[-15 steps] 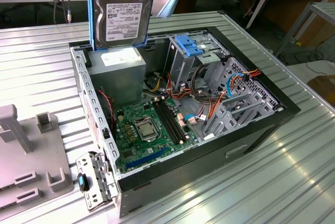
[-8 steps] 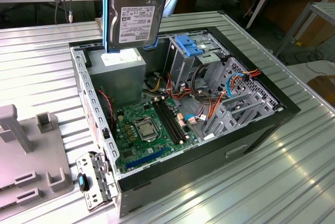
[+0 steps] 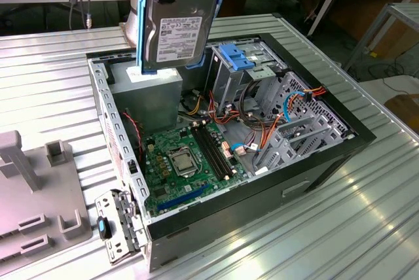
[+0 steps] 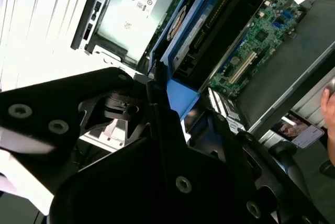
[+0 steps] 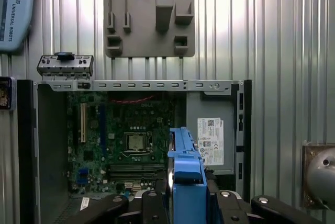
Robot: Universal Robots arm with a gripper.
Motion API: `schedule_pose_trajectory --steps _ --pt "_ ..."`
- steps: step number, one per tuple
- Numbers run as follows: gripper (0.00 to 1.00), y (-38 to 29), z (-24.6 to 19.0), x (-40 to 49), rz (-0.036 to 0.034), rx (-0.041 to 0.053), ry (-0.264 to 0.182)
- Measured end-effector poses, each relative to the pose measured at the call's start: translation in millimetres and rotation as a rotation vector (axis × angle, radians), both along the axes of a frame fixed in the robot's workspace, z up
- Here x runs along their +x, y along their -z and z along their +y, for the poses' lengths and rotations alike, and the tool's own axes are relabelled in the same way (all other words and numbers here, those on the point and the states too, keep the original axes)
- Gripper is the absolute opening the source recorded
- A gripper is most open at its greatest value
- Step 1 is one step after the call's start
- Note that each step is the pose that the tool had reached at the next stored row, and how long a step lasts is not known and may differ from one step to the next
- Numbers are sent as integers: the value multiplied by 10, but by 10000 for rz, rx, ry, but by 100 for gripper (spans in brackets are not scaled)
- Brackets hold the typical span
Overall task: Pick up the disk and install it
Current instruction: 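Pick up the disk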
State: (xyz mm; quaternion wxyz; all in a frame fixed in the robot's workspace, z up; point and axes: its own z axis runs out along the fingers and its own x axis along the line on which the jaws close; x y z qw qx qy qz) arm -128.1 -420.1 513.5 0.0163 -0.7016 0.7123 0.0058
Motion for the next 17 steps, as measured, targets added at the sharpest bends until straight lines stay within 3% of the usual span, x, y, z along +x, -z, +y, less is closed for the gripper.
schedule_pose_trajectory --steps 1,3,9,13,15,17 --pt "37 8 -2 60 0 1 0" --pt "37 18 -26 85 0 1 1" --pt "37 51 -220 95 -1 1 3" --pt "37 64 -313 115 -6 12 4" --pt "37 67 -328 120 -18 12 4" --pt "37 69 -333 124 -86 10 4"
